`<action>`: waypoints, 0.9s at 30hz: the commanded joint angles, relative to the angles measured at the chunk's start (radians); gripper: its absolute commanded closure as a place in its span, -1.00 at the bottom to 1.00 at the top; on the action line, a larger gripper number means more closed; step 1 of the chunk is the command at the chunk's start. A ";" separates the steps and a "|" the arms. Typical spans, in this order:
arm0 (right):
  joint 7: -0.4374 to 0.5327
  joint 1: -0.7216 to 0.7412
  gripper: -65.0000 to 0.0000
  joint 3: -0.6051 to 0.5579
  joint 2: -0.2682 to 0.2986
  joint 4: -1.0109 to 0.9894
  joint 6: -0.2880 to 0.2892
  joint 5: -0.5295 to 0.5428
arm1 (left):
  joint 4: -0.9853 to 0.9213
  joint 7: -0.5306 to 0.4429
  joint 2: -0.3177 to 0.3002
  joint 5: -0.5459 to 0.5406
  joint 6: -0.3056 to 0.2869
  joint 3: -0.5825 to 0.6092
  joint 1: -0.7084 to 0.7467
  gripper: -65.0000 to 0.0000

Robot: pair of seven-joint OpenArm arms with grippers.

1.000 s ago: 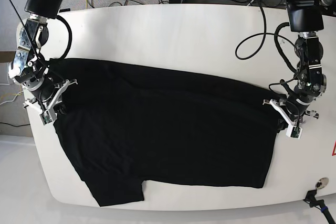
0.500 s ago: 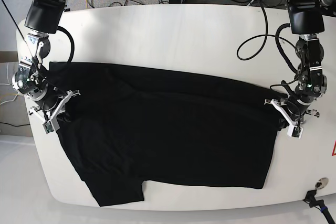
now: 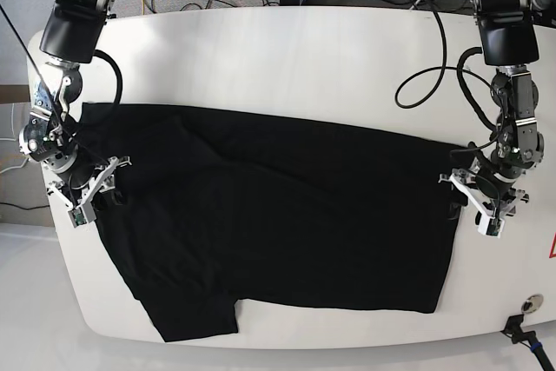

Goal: Fold the T-shirt properly
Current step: 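Drag the held shirt edge back toward the robot with both grippers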

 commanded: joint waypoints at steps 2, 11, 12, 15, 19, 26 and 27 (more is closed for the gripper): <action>0.002 0.036 0.19 0.009 0.028 0.020 -0.001 0.024 | 0.008 -0.022 -0.013 -0.028 0.003 -0.017 -0.026 -0.05; -0.118 0.042 0.34 0.024 0.034 0.032 -0.001 0.084 | 0.019 0.014 -0.014 -0.184 0.006 -0.050 0.008 0.10; -0.138 0.042 0.47 0.020 0.033 0.036 -0.001 0.106 | 0.031 0.028 -0.013 -0.213 0.005 -0.042 0.031 0.16; -0.197 0.040 1.00 0.026 0.034 0.038 -0.001 0.159 | 0.105 0.094 -0.008 -0.289 0.004 -0.030 0.113 0.49; -0.210 0.019 1.00 0.031 0.029 0.044 -0.001 0.170 | 0.147 0.136 -0.005 -0.343 0.003 -0.025 0.174 0.92; -0.203 -0.009 1.00 0.032 0.051 -0.019 -0.001 0.166 | 0.075 0.109 0.003 -0.322 0.041 0.026 0.179 1.00; -0.200 -0.015 1.00 0.032 0.056 -0.033 -0.001 0.166 | 0.050 0.099 0.003 -0.323 0.041 0.029 0.177 1.00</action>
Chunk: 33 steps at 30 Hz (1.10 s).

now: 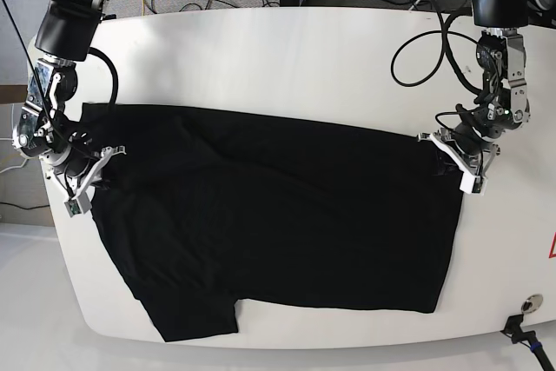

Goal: Fold the T-shirt properly
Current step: 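Drag the held shirt edge back toward the robot with both grippers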

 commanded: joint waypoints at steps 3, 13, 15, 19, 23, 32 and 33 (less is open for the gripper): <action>0.034 -0.008 1.00 0.008 0.038 -0.039 0.002 0.012 | -0.083 -0.049 -0.015 -0.018 0.005 0.018 -0.020 1.00; 0.033 -0.120 1.00 -0.007 0.026 -0.047 0.002 0.020 | -0.205 -0.085 -0.028 -0.015 -0.002 0.058 -0.009 1.00; 0.040 -0.156 1.00 -0.007 0.015 -0.033 0.002 0.005 | -0.195 -0.078 -0.036 -0.014 -0.005 0.053 0.020 1.00; 0.057 -0.223 1.00 -0.002 -0.027 0.032 0.002 -0.051 | -0.155 -0.052 -0.067 -0.020 -0.007 0.046 0.097 1.00; 0.056 -0.274 1.00 0.007 -0.055 0.100 0.002 -0.086 | -0.081 -0.022 -0.088 -0.017 -0.010 0.036 0.167 1.00; 0.045 -0.434 1.00 0.042 -0.040 0.200 0.002 -0.011 | -0.020 0.051 -0.099 -0.045 -0.017 0.019 0.328 1.00; 0.042 -0.446 1.00 0.054 -0.040 0.220 0.002 0.002 | 0.000 0.050 -0.099 -0.047 -0.014 0.008 0.350 1.00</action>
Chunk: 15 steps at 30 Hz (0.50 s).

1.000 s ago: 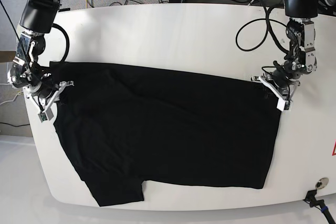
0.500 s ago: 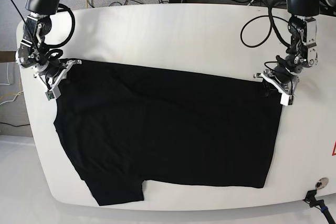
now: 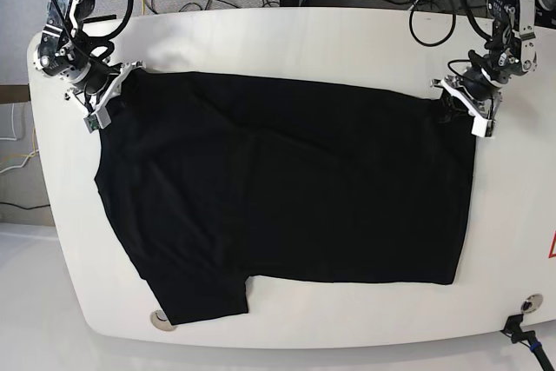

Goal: Fold the T-shirt properly
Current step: 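Drag the held shirt edge back toward the robot with both grippers, then release the shirt edge and reposition both grippers along its sides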

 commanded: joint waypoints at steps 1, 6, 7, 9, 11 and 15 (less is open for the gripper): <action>-0.052 -0.028 1.00 0.029 0.013 0.044 0.005 0.003 | 0.010 0.197 -0.002 0.116 0.032 -0.009 0.075 1.00; -0.075 -0.093 1.00 0.123 0.015 0.129 0.005 0.099 | 0.117 0.174 0.000 0.107 0.032 -0.104 0.173 1.00; -0.081 -0.104 1.00 0.142 0.014 0.144 0.005 0.113 | 0.139 0.174 0.000 0.109 0.034 -0.128 0.189 1.00; -0.086 -0.122 1.00 0.172 0.015 0.174 0.005 0.131 | 0.186 0.168 0.002 0.104 0.031 -0.177 0.220 1.00; -0.083 -0.136 1.00 0.194 0.014 0.203 0.005 0.140 | 0.235 0.155 0.005 0.099 0.026 -0.224 0.247 1.00; -0.087 -0.144 1.00 0.210 0.017 0.241 0.005 0.138 | 0.330 0.124 0.009 0.089 0.021 -0.293 0.294 1.00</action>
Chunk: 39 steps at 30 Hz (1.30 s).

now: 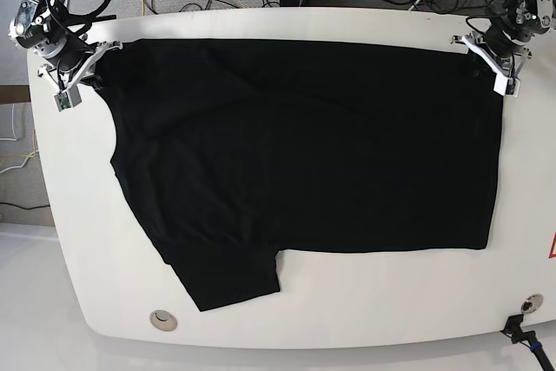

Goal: Fold the T-shirt properly
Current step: 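Release the shirt edge and reposition both grippers along its sides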

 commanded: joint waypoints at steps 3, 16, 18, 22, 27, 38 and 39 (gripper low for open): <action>0.023 0.008 1.00 0.012 0.022 0.042 0.001 0.009 | 0.086 -0.051 -0.011 -0.014 -0.009 -0.041 0.027 1.00; 0.087 0.109 1.00 -0.133 0.026 0.031 0.002 -0.112 | 0.035 -0.090 -0.008 0.037 0.003 -0.018 -0.057 1.00; 0.101 0.114 1.00 -0.146 0.028 0.029 0.002 -0.138 | -0.002 -0.090 -0.009 0.033 0.005 -0.019 -0.090 1.00; 0.123 0.126 1.00 -0.158 0.024 0.033 0.002 -0.196 | -0.064 -0.094 -0.010 0.026 0.005 -0.027 -0.149 1.00; 0.136 0.162 1.00 -0.163 0.027 0.012 0.001 -0.249 | -0.108 -0.134 -0.015 0.047 0.006 -0.024 -0.177 0.97; 0.133 0.231 1.00 -0.174 0.028 -0.057 0.002 -0.263 | -0.194 -0.183 -0.014 0.108 0.007 -0.018 -0.182 0.96; 0.132 0.232 1.00 -0.173 0.029 -0.057 0.002 -0.262 | -0.196 -0.190 -0.013 0.106 0.005 -0.021 -0.191 0.88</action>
